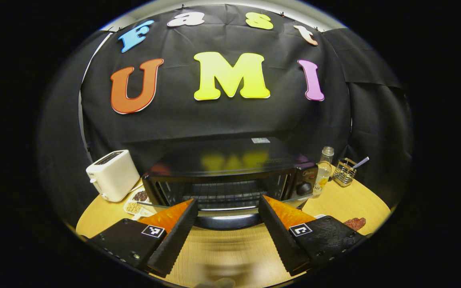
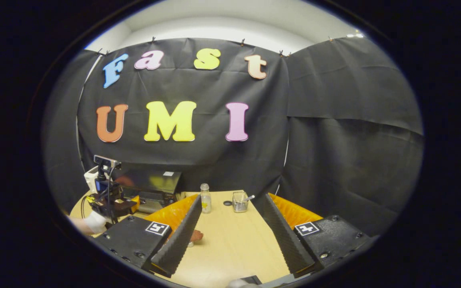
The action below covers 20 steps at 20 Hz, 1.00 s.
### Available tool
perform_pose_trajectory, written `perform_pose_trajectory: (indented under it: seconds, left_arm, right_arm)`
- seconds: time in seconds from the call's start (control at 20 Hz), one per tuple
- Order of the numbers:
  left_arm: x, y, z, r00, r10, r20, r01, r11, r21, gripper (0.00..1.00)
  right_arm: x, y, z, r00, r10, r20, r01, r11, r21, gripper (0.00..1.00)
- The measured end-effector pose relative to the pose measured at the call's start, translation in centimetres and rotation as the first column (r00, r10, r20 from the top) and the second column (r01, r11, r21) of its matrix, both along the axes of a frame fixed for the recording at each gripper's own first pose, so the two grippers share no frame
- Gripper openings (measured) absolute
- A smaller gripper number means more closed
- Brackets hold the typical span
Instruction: Open the electric oven with the left hand, put the food in, and close the electric oven.
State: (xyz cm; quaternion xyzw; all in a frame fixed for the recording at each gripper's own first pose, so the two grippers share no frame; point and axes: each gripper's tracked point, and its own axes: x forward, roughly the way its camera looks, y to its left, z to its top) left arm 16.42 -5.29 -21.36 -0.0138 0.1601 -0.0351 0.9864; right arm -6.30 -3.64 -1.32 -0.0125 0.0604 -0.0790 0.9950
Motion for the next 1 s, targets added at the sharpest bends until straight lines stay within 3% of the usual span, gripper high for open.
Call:
perform_pose_trajectory:
  seconds: [0.6,1.0]
  left_arm:
    - [-7.0,-0.7,-7.3,0.992,0.005,-0.128,-0.004,1.0,0.009,0.97]
    - [-8.6,-1.7,-11.9,0.981,-0.001,-0.196,0.012,0.998,0.056,0.95]
  right_arm:
    - [-2.1,0.5,-1.7,0.998,0.047,-0.036,-0.047,0.999,-0.009,0.99]
    - [-3.0,1.8,-3.3,0.994,0.08,-0.08,-0.082,0.996,-0.021,0.96]
